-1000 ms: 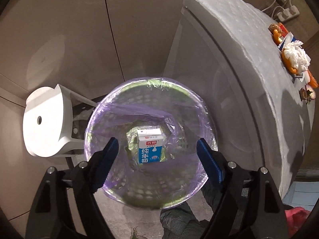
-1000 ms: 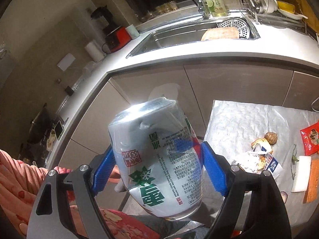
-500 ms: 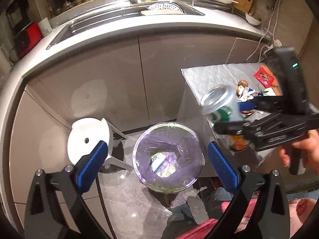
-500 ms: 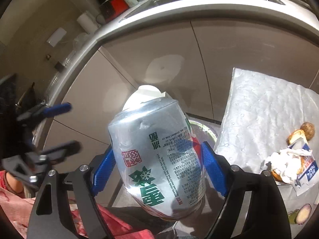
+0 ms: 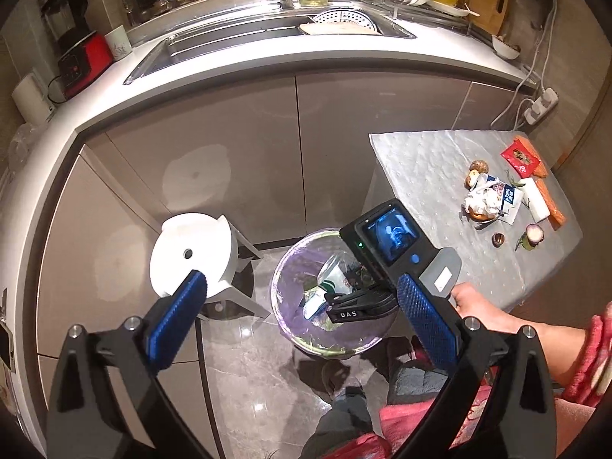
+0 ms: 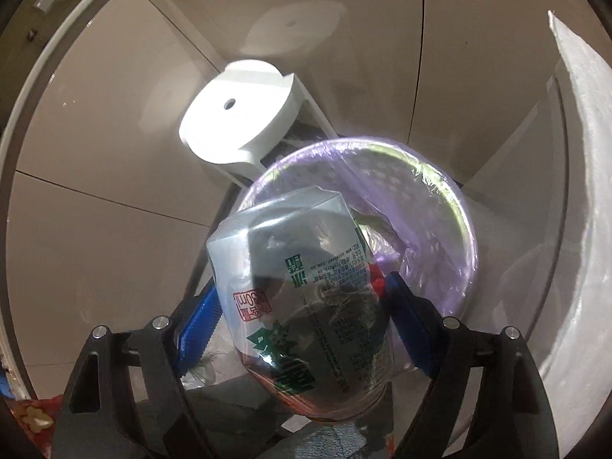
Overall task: Collect trash
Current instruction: 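Open the left tool over the bin while the right tool drops the can in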
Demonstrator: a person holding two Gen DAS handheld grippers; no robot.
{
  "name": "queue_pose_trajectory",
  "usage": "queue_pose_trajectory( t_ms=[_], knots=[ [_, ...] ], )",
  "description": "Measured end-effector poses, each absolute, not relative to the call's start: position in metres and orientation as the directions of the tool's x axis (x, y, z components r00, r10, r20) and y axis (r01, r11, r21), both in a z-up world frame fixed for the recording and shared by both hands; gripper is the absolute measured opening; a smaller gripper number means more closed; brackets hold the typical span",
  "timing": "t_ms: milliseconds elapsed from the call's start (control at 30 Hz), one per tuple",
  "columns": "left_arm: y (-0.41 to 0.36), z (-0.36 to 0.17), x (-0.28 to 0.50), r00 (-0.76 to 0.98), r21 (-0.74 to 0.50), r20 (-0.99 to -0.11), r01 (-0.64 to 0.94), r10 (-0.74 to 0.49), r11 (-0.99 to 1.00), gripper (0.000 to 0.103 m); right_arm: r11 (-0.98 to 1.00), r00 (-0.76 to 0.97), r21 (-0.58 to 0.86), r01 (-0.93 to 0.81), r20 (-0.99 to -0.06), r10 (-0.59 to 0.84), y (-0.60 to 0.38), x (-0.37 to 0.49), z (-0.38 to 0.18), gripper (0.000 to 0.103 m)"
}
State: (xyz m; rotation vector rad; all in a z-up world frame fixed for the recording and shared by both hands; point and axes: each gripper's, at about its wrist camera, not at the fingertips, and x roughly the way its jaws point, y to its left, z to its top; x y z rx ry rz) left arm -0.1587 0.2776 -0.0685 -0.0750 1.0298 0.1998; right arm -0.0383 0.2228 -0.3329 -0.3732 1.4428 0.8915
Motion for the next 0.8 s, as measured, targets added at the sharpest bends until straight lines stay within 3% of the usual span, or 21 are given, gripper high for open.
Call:
queue_pose_trajectory(
  t_ms=[167, 433, 633, 800],
  knots=[
    [0.273, -0.066, -0.160, 0.514, 0.046, -0.847, -0.182, 0.135, 0.982, 0.095, 0.649, -0.091, 0.289, -0.704, -0.943, 0.320, 0.215, -0.039, -0.317, 0.094],
    [0.253, -0.055, -0.147, 0.553, 0.049, -0.827, -0.111, 0.102, 0.993, 0.095, 0.716, 0.101, 0.389, -0.580, -0.837, 0.537, 0.123, -0.019, -0.194, 0.098],
    [0.223, -0.055, -0.123, 0.562, 0.021, -0.826, -0.020, 0.028, 1.000, 0.095, 0.820, 0.369, 0.297, -0.490, -0.781, 0.504, 0.015, -0.021, -0.106, 0.101],
    [0.187, -0.064, -0.099, 0.564, 0.004, -0.825, 0.073, -0.038, 0.997, 0.095, 0.894, 0.487, 0.229, -0.386, -0.772, 0.408, -0.056, -0.021, -0.075, 0.101]
  ],
)
